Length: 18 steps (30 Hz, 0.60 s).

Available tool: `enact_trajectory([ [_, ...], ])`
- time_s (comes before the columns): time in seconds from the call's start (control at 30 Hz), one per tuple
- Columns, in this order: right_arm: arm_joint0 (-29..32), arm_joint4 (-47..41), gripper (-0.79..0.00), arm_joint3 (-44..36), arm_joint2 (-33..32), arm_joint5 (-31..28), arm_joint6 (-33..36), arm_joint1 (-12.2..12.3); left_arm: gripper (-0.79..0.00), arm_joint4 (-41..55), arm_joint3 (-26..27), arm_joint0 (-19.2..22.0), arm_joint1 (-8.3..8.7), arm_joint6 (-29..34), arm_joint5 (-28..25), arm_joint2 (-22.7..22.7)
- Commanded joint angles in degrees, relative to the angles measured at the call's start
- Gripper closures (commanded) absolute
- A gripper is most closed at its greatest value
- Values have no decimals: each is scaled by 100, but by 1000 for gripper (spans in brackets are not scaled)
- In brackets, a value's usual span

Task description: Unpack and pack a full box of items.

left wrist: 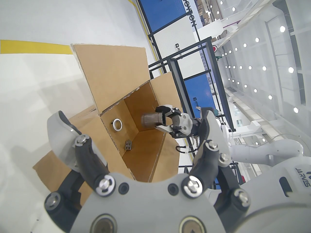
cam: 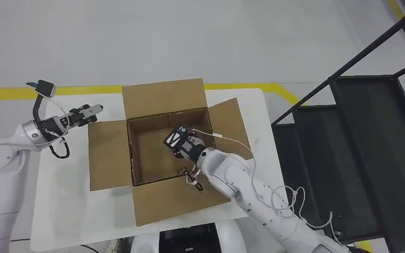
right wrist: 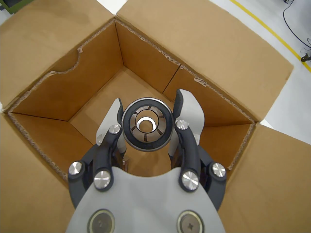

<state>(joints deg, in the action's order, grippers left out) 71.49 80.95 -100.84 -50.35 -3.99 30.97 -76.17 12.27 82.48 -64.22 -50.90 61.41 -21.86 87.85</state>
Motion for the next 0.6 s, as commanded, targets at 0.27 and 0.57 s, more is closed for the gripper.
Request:
enact_trajectory([
  [0.27, 1, -8, 0, 0, -3, -2, -3, 1, -785, 0, 0, 0, 0, 0, 0, 0],
  [0.57, 142, -29, 0, 158, 62, -53, -88, -2, -785, 0, 0, 0, 0, 0, 0, 0],
])
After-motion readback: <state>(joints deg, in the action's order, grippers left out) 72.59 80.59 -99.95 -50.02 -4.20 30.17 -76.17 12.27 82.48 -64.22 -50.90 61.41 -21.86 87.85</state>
